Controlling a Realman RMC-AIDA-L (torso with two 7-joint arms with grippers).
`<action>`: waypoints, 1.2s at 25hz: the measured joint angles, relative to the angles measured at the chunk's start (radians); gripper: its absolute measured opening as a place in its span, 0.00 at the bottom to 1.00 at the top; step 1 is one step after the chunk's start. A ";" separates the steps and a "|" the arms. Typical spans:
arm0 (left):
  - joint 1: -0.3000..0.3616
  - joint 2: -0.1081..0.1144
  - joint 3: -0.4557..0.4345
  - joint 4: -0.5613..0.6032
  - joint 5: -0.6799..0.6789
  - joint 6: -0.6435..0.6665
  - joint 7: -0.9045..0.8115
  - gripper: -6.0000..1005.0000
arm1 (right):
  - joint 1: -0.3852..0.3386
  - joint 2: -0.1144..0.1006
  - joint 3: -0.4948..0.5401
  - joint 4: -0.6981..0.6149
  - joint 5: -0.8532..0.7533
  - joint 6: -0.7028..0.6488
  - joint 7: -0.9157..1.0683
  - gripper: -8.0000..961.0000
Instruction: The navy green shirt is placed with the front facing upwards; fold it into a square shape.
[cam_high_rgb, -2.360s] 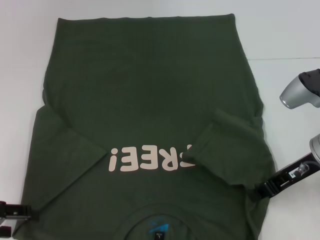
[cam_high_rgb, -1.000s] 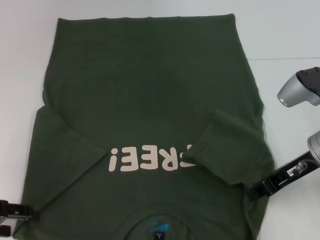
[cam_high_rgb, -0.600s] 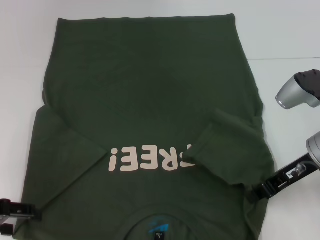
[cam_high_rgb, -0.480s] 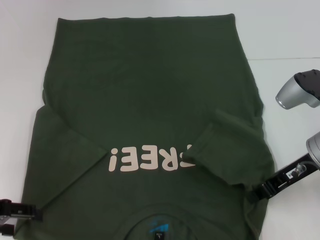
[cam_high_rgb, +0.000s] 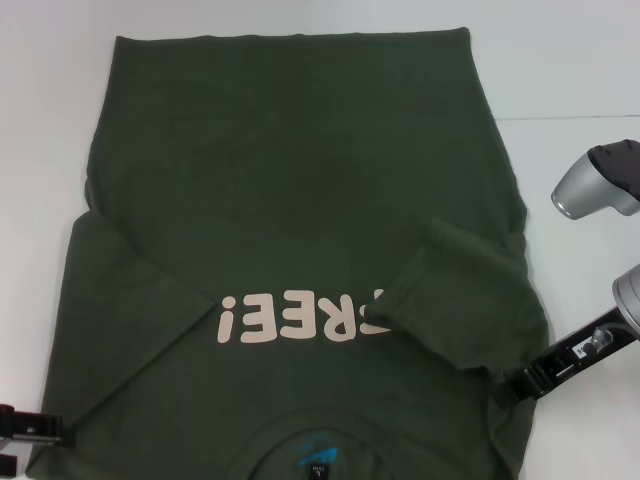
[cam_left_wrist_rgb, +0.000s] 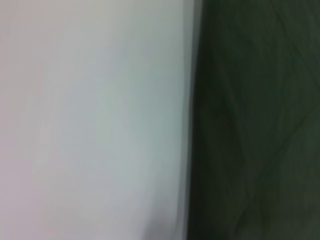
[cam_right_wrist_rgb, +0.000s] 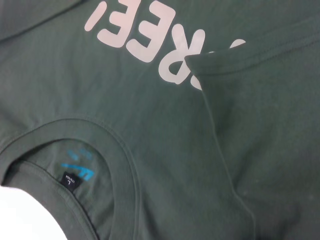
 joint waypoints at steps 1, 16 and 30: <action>-0.001 0.000 0.000 0.000 0.000 -0.001 0.000 0.88 | 0.000 0.000 0.000 0.000 0.000 0.000 0.000 0.04; -0.016 -0.006 0.010 -0.026 -0.025 0.005 0.003 0.88 | 0.001 0.000 0.000 -0.003 0.000 0.000 0.000 0.04; -0.017 -0.009 0.017 -0.016 -0.018 -0.011 0.002 0.78 | 0.001 0.001 0.002 -0.004 0.000 -0.006 -0.003 0.04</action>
